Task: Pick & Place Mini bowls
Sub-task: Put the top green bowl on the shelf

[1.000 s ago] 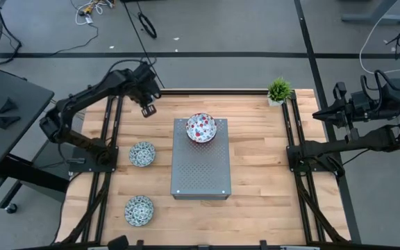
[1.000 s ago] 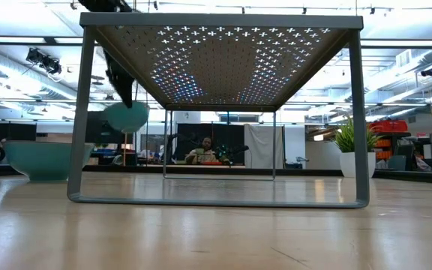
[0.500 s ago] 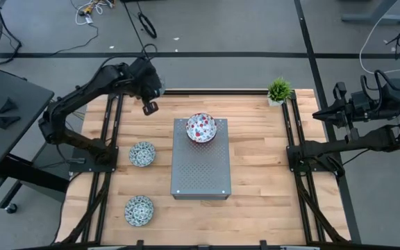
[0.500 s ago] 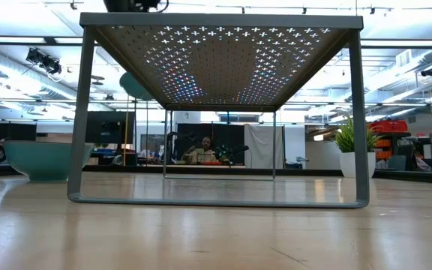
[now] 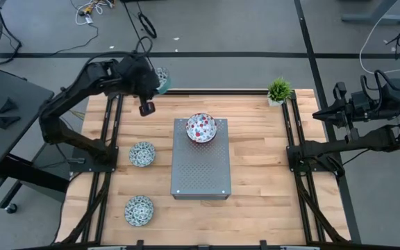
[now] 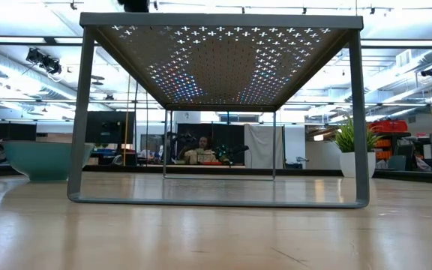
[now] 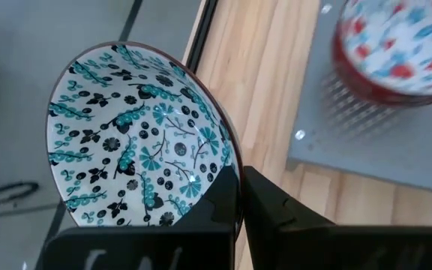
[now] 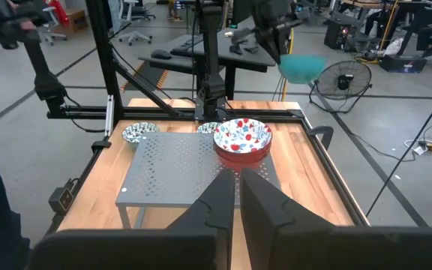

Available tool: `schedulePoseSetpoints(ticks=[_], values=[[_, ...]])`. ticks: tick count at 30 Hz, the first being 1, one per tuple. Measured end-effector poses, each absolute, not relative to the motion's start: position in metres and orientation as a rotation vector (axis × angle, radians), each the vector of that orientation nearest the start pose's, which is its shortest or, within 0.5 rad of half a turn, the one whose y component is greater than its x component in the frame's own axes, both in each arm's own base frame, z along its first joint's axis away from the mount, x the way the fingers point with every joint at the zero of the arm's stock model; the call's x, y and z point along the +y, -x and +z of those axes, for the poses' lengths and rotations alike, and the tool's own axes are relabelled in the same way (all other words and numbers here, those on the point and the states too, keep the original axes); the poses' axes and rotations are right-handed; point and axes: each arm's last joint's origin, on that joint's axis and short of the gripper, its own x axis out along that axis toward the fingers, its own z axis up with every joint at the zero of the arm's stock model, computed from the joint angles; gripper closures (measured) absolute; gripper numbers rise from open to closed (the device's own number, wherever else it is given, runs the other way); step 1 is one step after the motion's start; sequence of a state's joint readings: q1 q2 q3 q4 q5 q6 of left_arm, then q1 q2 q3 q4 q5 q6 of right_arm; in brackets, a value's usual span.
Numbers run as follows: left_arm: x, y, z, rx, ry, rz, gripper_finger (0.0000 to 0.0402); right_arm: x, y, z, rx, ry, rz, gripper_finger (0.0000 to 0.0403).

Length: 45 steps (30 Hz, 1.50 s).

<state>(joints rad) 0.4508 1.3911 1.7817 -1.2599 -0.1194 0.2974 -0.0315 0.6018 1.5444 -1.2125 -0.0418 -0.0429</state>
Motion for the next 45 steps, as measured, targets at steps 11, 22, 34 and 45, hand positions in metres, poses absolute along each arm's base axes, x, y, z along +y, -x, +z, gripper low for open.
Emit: schedulePoseSetpoints(ticks=[11, 22, 34, 45], values=[[0.072, -0.219, 0.463, 0.833, -0.202, 0.283, 0.0392, 0.002, 0.009, 0.461, 0.27, 0.033, 0.016, 0.0374], [0.026, -0.228, 0.466, 0.786, -0.29, 0.091, 0.0392, 0.001, 0.009, 0.461, 0.27, 0.033, 0.016, 0.0374], [-0.019, -0.233, 0.469, 0.713, -0.435, -0.113, 0.0392, 0.001, 0.009, 0.461, 0.269, 0.033, 0.016, 0.0374], [-0.064, -0.224, 0.468, 0.665, -0.545, -0.313, 0.0392, 0.001, 0.009, 0.461, 0.269, 0.033, 0.016, 0.0374]])
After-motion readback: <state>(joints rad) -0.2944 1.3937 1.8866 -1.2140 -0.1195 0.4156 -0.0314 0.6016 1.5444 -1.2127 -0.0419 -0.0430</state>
